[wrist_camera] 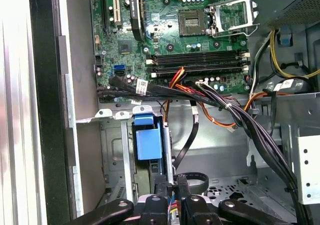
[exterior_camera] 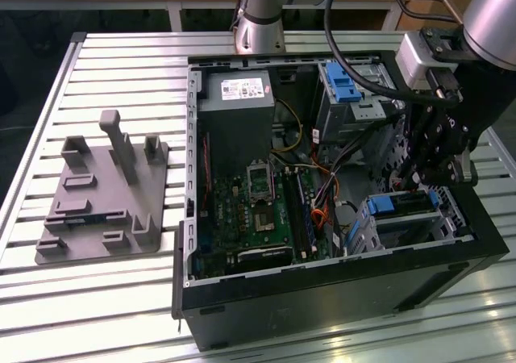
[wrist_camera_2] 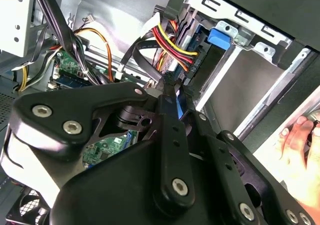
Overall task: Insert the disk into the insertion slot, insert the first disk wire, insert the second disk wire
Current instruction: 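Insert the second disk wire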
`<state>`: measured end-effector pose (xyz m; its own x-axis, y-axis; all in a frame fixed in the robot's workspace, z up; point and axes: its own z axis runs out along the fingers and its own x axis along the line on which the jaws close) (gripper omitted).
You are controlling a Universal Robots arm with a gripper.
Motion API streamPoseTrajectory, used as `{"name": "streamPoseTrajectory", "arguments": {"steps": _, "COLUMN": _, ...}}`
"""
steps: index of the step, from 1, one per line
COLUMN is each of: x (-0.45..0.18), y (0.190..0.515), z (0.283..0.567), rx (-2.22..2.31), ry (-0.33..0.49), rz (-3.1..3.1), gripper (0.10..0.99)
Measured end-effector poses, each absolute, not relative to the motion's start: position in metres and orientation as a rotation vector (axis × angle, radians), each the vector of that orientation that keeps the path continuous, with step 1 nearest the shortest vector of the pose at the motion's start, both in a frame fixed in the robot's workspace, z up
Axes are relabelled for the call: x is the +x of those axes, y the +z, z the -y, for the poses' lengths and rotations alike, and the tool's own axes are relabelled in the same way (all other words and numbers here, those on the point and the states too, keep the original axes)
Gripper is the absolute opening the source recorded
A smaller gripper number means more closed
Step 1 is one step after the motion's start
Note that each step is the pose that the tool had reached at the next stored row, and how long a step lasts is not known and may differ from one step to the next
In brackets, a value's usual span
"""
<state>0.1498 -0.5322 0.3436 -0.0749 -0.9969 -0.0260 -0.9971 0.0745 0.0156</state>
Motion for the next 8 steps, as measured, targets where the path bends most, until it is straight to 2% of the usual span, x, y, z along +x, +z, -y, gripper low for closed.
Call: {"name": "streamPoseTrajectory", "arguments": {"steps": 8, "x": 0.1498, "y": 0.3435, "z": 0.5323, "rx": -2.138, "ry": 0.045, "rz": -2.290, "gripper": 0.196}}
